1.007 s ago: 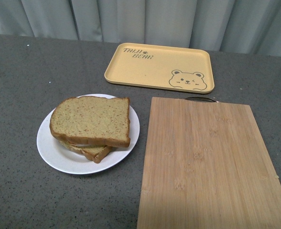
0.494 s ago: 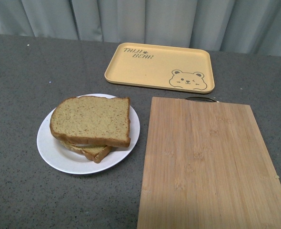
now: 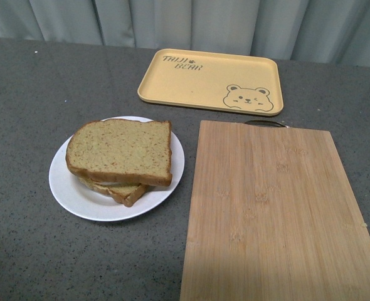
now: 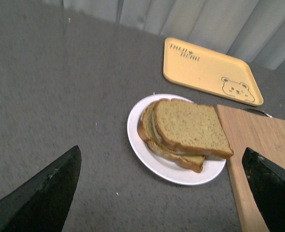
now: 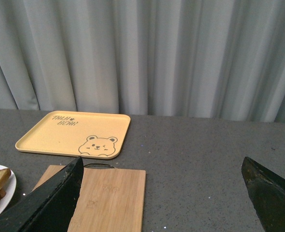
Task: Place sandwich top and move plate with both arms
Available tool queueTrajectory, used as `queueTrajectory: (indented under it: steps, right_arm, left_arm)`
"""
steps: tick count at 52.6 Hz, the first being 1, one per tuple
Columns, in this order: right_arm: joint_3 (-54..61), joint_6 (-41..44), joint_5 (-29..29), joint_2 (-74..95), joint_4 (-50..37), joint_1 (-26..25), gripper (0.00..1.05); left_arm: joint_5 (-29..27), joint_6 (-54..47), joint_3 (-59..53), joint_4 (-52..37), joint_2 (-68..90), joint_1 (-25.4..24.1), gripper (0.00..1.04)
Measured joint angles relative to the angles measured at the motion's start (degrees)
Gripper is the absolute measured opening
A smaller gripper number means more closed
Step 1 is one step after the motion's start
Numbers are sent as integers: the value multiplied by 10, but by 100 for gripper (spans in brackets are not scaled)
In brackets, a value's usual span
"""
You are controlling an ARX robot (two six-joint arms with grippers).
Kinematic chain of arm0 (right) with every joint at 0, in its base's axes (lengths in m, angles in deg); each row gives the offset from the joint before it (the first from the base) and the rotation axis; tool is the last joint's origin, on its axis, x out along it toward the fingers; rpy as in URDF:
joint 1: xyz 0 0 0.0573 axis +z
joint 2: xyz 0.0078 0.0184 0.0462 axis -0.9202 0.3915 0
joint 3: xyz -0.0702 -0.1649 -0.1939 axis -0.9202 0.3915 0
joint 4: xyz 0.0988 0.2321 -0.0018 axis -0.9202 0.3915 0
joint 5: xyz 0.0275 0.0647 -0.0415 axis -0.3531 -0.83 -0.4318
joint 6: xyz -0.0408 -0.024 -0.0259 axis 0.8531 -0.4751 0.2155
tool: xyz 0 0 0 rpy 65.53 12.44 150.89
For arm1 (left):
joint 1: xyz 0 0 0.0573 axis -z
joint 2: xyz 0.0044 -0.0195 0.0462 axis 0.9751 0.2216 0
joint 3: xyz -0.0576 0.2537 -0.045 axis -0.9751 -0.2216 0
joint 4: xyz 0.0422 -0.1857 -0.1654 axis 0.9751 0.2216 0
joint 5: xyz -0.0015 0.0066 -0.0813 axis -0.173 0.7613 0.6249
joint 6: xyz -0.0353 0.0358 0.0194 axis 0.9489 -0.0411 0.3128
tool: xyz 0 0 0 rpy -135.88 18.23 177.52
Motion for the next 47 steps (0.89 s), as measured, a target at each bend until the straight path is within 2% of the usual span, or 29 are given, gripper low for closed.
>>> queueTrajectory:
  steps: [7,18,28,35,47]
  right_arm:
    - [0,0,0,0,0,0,95]
    - [0,0,0,0,0,0,95]
    - [0,0,0,0,0,0,95]
    - [0,0,0,0,0,0,95]
    - [0,0,0,0,0,0,95]
  left_arm:
    - [4,83,31,-69,164,16,98]
    - [45,194,73,-203,434,40,98]
    - [62,241,127,-310,683,46,98]
    - [66,245,174,-328,815,47,98]
    - [76,240,201,-334,893,47,98]
